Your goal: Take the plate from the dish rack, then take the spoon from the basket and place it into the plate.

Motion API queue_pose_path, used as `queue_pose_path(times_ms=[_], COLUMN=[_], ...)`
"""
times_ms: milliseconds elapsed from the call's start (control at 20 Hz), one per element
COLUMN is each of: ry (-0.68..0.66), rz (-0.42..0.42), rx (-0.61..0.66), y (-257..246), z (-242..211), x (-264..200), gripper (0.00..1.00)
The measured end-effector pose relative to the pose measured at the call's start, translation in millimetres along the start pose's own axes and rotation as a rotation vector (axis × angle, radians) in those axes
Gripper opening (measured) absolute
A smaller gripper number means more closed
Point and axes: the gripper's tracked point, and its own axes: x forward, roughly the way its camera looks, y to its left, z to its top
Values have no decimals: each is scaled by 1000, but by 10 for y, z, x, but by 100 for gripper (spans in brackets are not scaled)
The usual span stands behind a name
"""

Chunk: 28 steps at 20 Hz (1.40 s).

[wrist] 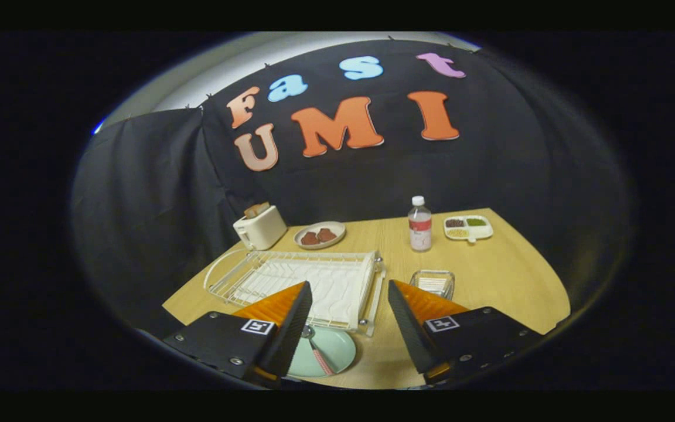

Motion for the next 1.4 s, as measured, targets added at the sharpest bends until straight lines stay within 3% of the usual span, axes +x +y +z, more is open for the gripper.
queue_pose_path(times_ms=[200,350,1000,1400], ry=[-135,-218,-494,-544], rz=[-33,-46,-104,-84], rx=[-68,-99,-182,-186], y=[-4,48,199,355], z=[551,861,1897,2135], x=[-106,-200,-597,-647], gripper=[89,91,93,93])
